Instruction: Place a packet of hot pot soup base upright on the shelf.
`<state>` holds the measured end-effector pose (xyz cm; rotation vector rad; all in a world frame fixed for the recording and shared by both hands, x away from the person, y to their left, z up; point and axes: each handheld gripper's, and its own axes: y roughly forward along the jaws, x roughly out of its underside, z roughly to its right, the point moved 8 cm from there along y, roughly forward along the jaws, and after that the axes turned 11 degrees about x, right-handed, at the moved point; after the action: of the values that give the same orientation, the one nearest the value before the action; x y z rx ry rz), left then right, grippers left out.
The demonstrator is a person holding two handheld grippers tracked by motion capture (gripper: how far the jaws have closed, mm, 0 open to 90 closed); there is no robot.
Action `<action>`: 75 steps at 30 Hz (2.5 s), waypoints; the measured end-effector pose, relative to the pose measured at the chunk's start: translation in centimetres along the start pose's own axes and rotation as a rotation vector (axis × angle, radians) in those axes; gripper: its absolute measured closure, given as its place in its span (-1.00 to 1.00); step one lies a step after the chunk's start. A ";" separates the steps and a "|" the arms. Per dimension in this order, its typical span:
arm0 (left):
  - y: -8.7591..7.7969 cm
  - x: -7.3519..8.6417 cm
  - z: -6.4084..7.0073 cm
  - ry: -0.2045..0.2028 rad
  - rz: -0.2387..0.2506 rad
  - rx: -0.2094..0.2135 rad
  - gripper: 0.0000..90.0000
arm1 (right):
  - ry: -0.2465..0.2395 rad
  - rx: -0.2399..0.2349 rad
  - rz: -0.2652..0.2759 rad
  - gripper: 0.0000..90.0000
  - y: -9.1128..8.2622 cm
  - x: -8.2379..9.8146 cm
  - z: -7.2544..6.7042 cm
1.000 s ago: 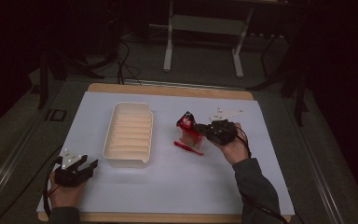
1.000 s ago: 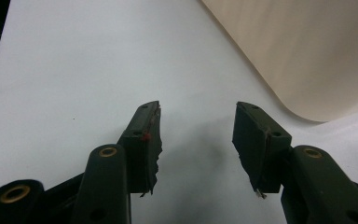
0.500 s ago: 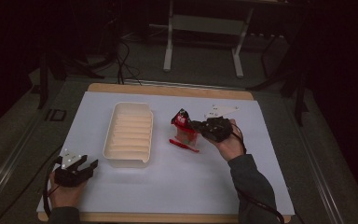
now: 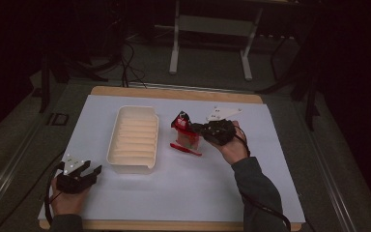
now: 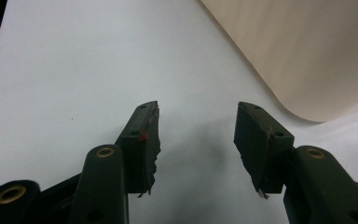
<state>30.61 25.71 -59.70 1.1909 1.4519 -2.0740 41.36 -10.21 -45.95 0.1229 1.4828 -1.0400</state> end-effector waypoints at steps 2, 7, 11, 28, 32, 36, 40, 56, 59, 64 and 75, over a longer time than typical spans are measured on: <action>0.0 0.0 0.0 0.001 0.001 0.000 0.12 | -0.011 -0.002 0.006 0.97 0.1 -0.3 -0.2; 0.0 0.0 0.0 0.000 0.002 0.002 0.12 | -0.021 -0.012 0.019 0.97 0.4 -1.1 -0.7; 0.0 0.0 0.0 -0.002 0.000 0.002 0.12 | -0.035 -0.020 0.024 0.97 0.7 -1.5 -1.2; 0.0 0.0 0.0 -0.003 0.001 0.002 0.12 | -0.046 -0.045 0.045 0.97 1.9 -3.5 -2.5; 0.0 0.0 0.0 -0.003 0.000 0.003 0.12 | -0.050 -0.052 0.050 0.97 2.3 -3.9 -3.0; 0.0 0.0 0.0 -0.004 0.000 0.002 0.12 | -0.049 -0.073 0.055 0.97 2.5 -4.2 -3.5; 0.0 0.0 0.0 -0.004 0.000 0.002 0.12 | -0.043 -0.086 0.062 0.97 2.8 -4.4 -3.9; 0.0 0.0 0.0 -0.006 0.001 0.004 0.11 | -0.040 -0.109 0.072 0.97 3.7 -5.6 -4.9; 0.0 0.0 0.0 -0.005 0.002 0.003 0.12 | -0.043 -0.116 0.073 0.97 3.9 -5.7 -5.2; 0.0 0.0 0.0 -0.005 0.002 0.004 0.12 | -0.045 -0.126 0.069 0.97 4.5 -5.9 -5.8; 0.0 0.0 0.0 -0.007 0.003 0.007 0.11 | -0.051 -0.142 0.060 0.97 5.7 -6.4 -6.8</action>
<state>30.60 25.73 -59.66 1.1866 1.4404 -2.0809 41.34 0.64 -44.65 0.0394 1.4930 -0.8809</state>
